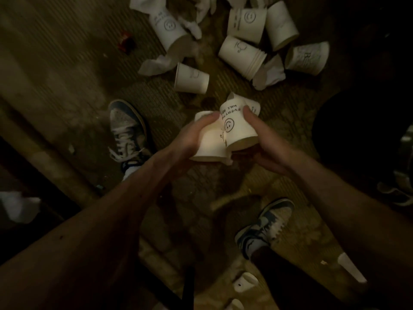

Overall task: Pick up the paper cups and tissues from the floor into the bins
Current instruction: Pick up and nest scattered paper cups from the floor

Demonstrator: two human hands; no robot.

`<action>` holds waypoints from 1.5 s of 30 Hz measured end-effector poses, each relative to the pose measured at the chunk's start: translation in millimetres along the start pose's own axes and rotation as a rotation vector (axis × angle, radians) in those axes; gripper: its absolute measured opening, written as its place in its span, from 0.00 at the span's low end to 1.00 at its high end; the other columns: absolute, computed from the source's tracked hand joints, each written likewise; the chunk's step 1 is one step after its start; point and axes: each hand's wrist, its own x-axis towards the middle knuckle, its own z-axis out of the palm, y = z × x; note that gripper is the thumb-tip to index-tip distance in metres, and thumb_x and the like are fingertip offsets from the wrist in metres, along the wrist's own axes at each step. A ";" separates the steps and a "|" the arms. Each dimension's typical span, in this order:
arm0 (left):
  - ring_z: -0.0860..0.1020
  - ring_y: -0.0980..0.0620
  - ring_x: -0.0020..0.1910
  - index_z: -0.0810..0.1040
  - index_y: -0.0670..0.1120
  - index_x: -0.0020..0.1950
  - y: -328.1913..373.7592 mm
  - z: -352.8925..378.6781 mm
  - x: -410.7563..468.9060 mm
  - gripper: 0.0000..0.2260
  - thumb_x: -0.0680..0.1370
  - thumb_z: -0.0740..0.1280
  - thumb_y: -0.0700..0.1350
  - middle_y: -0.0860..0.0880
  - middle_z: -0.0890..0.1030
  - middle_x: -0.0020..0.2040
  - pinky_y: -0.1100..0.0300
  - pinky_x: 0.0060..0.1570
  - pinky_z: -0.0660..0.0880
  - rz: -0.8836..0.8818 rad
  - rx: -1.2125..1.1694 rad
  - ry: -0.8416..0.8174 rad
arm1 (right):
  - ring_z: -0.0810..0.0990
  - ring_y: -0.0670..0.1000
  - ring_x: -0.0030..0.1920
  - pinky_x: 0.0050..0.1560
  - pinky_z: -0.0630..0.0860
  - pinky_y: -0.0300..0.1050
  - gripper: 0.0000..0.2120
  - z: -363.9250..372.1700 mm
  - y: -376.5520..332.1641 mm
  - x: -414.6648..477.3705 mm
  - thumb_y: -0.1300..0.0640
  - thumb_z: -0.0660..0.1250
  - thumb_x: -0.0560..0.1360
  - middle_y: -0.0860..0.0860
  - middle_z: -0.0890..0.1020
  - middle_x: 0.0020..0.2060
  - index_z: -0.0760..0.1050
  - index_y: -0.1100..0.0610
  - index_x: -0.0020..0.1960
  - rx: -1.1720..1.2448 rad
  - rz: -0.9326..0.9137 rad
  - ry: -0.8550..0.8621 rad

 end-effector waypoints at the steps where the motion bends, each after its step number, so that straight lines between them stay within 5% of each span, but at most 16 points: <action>1: 0.85 0.50 0.41 0.77 0.49 0.54 10.2 3.1 -9.2 0.10 0.81 0.62 0.52 0.48 0.86 0.43 0.57 0.35 0.82 0.040 0.011 0.042 | 0.83 0.57 0.57 0.53 0.80 0.56 0.30 3.7 -9.4 -9.8 0.34 0.60 0.75 0.57 0.83 0.58 0.73 0.54 0.68 0.021 -0.016 0.017; 4: 0.81 0.40 0.51 0.74 0.49 0.53 45.6 20.2 -42.8 0.10 0.83 0.54 0.49 0.39 0.81 0.53 0.42 0.49 0.81 0.099 0.026 0.072 | 0.84 0.56 0.52 0.51 0.79 0.59 0.25 10.3 -37.0 -48.7 0.39 0.56 0.79 0.57 0.85 0.54 0.73 0.54 0.67 0.111 -0.081 0.086; 10: 0.77 0.38 0.60 0.71 0.45 0.68 122.0 78.5 -108.1 0.25 0.75 0.62 0.56 0.38 0.77 0.63 0.43 0.62 0.73 0.101 0.182 -0.022 | 0.84 0.55 0.54 0.53 0.81 0.55 0.21 12.9 -84.5 -157.4 0.44 0.58 0.79 0.56 0.84 0.55 0.70 0.55 0.66 0.246 -0.199 0.188; 14: 0.79 0.41 0.56 0.69 0.51 0.67 160.9 121.3 -147.4 0.19 0.79 0.65 0.54 0.43 0.78 0.61 0.46 0.50 0.78 0.137 0.304 -0.090 | 0.82 0.57 0.55 0.48 0.83 0.53 0.17 12.6 -108.4 -226.6 0.48 0.65 0.75 0.56 0.79 0.59 0.69 0.50 0.62 0.391 -0.298 0.314; 17: 0.80 0.46 0.53 0.69 0.57 0.61 179.0 158.3 -163.2 0.16 0.76 0.67 0.57 0.47 0.78 0.58 0.53 0.40 0.79 0.141 0.382 -0.100 | 0.83 0.56 0.56 0.44 0.82 0.51 0.31 0.8 -113.4 -259.0 0.44 0.70 0.66 0.56 0.79 0.60 0.68 0.50 0.66 0.532 -0.367 0.329; 20: 0.80 0.46 0.54 0.69 0.57 0.59 180.7 204.5 -156.6 0.19 0.72 0.71 0.58 0.48 0.77 0.59 0.52 0.43 0.81 0.147 0.421 -0.104 | 0.85 0.53 0.52 0.44 0.81 0.50 0.35 -28.9 -108.6 -273.7 0.41 0.76 0.60 0.54 0.81 0.59 0.70 0.47 0.64 0.657 -0.436 0.353; 24: 0.80 0.47 0.55 0.68 0.57 0.58 156.8 269.1 -137.7 0.28 0.63 0.74 0.60 0.48 0.76 0.60 0.46 0.48 0.82 0.115 0.423 -0.121 | 0.85 0.52 0.52 0.47 0.82 0.51 0.27 -82.1 -92.1 -282.6 0.42 0.74 0.65 0.53 0.78 0.61 0.71 0.43 0.61 0.714 -0.498 0.456; 29: 0.78 0.56 0.46 0.65 0.53 0.61 111.4 344.1 -110.4 0.23 0.74 0.73 0.56 0.54 0.73 0.51 0.69 0.28 0.76 0.238 0.554 -0.074 | 0.86 0.48 0.45 0.39 0.81 0.43 0.21 -145.1 -70.3 -288.7 0.42 0.69 0.73 0.51 0.77 0.57 0.67 0.44 0.63 0.691 -0.452 0.715; 34: 0.76 0.57 0.45 0.61 0.49 0.63 79.3 392.0 -81.7 0.25 0.76 0.71 0.56 0.53 0.72 0.53 0.70 0.26 0.74 0.280 0.739 -0.082 | 0.80 0.51 0.53 0.46 0.81 0.47 0.18 -200.5 -47.0 -285.6 0.47 0.65 0.79 0.51 0.75 0.58 0.68 0.50 0.67 0.656 -0.361 0.817; 37: 0.77 0.54 0.51 0.59 0.45 0.68 68.1 410.1 -65.7 0.29 0.77 0.70 0.56 0.47 0.71 0.61 0.61 0.36 0.80 0.321 0.868 -0.063 | 0.79 0.47 0.51 0.48 0.80 0.46 0.18 -222.6 -36.8 -277.9 0.51 0.65 0.79 0.47 0.75 0.53 0.69 0.50 0.68 0.611 -0.335 0.805; 40: 0.75 0.41 0.63 0.58 0.42 0.71 56.4 424.8 -53.9 0.31 0.78 0.69 0.54 0.39 0.69 0.69 0.43 0.58 0.78 0.285 0.925 -0.040 | 0.77 0.49 0.56 0.57 0.78 0.51 0.24 -234.8 -25.6 -268.7 0.48 0.65 0.79 0.52 0.76 0.61 0.66 0.51 0.73 0.587 -0.280 0.758; 45: 0.72 0.41 0.68 0.57 0.45 0.76 49.8 428.3 -46.1 0.30 0.80 0.65 0.54 0.41 0.70 0.71 0.44 0.65 0.72 0.211 0.879 -0.047 | 0.69 0.50 0.67 0.63 0.71 0.51 0.31 -244.9 -14.7 -263.5 0.42 0.62 0.79 0.50 0.66 0.74 0.57 0.45 0.78 0.507 -0.269 0.768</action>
